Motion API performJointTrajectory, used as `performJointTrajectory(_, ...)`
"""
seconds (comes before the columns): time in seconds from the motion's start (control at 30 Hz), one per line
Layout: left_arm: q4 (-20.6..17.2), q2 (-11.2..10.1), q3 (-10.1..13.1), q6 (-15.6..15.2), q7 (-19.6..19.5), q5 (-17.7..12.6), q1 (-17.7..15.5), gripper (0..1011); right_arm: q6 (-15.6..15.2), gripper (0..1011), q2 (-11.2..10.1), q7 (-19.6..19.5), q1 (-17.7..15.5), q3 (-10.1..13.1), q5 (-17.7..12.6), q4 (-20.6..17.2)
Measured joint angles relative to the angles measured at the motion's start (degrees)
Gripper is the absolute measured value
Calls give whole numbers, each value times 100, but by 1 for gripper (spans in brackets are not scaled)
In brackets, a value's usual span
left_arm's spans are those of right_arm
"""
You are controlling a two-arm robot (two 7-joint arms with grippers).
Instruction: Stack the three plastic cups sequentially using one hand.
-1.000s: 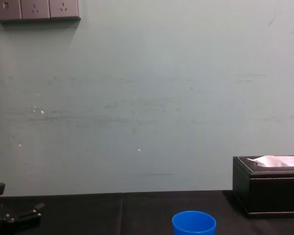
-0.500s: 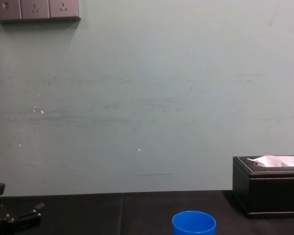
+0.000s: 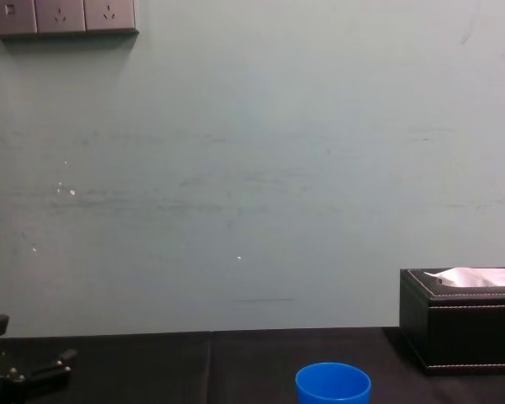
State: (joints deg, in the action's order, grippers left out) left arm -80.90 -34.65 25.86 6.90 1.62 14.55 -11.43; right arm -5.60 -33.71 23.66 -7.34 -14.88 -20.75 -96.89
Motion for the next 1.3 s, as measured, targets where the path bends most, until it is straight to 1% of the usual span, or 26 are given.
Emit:
performJointTrajectory(0.13, 0, 0, 0, 0, 0, 0, 0, 1000, 0, 1003, -4, 1, -6, 0, -3, -6)
performJointTrajectory(0.23, 0, 0, 0, 0, 0, 0, 0, 1000, 0, 981, -6, 3, -9, 1, -4, -10)
performJointTrajectory(0.3, 0, 0, 0, 1, 0, 0, 0, 1000, -1, 929, -7, 5, -10, 2, -5, -13)
performJointTrajectory(0.37, 0, 0, 0, 0, 0, 0, 0, 1000, -2, 907, -8, 6, -11, 2, -6, -15)
performJointTrajectory(0.4, 0, 0, 0, 0, 0, 0, 0, 1000, -2, 865, -8, 7, -11, 3, -7, -15)
performJointTrajectory(0.5, 0, 0, 0, 0, 0, 0, 0, 1000, -5, 796, -10, 8, -13, 5, -8, -18)
performJointTrajectory(0.53, 0, 0, 0, 0, 0, 0, 0, 1000, -5, 755, -10, 8, -13, 5, -8, -18)
performJointTrajectory(0.6, 0, 0, 0, 0, 0, 0, 0, 1000, -5, 737, -11, 8, -14, 6, -9, -19)
performJointTrajectory(0.73, 0, 0, 0, 0, 0, 0, 0, 1000, -5, 720, -13, 8, -16, 8, -11, -21)
performJointTrajectory(0.93, 0, 0, 0, 0, 0, 0, 0, 1000, -8, 720, -111, 33, 14, 58, 16, -208)
performJointTrajectory(1.13, 0, 0, 0, 0, 0, 0, 0, 1000, -161, 720, -231, 52, 126, 115, 76, -431)
performJointTrajectory(1.3, 0, 0, 0, 0, 0, 0, 0, 1000, -383, 720, -298, 47, 316, 145, 104, -551)
